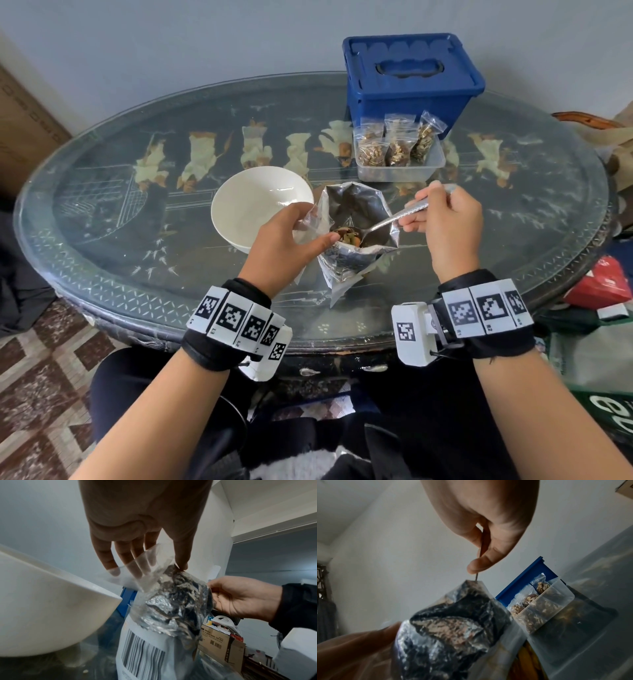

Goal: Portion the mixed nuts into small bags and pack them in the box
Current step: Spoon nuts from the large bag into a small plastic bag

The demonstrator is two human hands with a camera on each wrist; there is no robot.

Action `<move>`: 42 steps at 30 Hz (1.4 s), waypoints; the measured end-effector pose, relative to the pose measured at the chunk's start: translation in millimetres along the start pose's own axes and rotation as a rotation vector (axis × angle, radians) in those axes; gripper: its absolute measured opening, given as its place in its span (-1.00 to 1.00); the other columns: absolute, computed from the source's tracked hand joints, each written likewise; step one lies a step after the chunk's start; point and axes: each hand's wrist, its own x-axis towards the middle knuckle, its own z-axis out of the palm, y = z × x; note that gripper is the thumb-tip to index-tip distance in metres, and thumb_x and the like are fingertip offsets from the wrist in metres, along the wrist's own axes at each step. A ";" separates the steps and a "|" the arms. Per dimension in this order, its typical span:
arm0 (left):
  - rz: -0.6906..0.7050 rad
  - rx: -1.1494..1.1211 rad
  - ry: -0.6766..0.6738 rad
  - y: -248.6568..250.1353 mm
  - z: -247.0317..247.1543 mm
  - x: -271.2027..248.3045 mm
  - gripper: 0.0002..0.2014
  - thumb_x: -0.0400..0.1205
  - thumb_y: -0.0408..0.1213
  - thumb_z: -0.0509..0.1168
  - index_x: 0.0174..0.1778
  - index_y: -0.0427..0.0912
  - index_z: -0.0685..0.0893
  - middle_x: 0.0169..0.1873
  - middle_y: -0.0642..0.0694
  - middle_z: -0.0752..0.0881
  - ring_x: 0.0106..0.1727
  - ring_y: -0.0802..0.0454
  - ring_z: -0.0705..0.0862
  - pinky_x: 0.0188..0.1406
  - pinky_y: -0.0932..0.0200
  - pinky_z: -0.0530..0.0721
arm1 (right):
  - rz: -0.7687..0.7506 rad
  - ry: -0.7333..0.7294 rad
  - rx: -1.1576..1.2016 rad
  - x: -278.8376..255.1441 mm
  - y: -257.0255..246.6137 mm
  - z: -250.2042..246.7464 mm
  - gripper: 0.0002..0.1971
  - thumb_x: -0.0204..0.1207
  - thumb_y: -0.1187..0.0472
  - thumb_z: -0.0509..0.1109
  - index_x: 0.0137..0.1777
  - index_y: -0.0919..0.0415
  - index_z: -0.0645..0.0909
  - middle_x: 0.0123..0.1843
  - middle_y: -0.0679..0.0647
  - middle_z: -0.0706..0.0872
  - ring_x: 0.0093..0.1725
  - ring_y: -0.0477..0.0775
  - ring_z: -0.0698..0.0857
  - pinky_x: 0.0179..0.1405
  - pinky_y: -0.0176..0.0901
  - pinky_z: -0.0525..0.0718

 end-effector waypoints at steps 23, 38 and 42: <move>0.116 0.271 -0.166 15.3 -17.9 29.8 -0.47 0.46 -0.02 0.45 0.26 -0.23 0.57 0.10 -0.10 0.64 -0.08 0.13 0.53 -0.20 0.47 0.31 | 0.013 0.154 0.367 7.8 -37.3 -20.6 -0.69 0.70 0.25 0.09 -0.29 0.23 0.50 -0.52 0.03 0.65 -0.56 -0.01 0.66 -0.53 -0.24 0.60; 0.181 0.260 -0.193 23.8 -5.8 35.3 -0.40 0.41 -0.03 0.50 0.28 -0.25 0.54 0.03 -0.04 0.57 0.00 0.12 0.49 -0.05 0.42 0.36 | -0.065 0.019 0.241 2.4 -39.4 -0.5 -0.68 0.71 0.21 0.10 -0.27 0.20 0.52 -0.40 0.10 0.66 -0.53 -0.05 0.69 -0.55 -0.29 0.60; 0.170 0.273 -0.192 23.4 -3.9 36.2 -0.42 0.41 0.01 0.49 0.26 -0.22 0.54 -0.05 0.03 0.52 -0.03 0.11 0.47 -0.08 0.38 0.37 | -0.141 -0.050 0.206 0.6 -43.6 5.4 -0.69 0.71 0.22 0.11 -0.26 0.19 0.53 -0.35 0.15 0.67 -0.50 0.00 0.72 -0.55 -0.28 0.61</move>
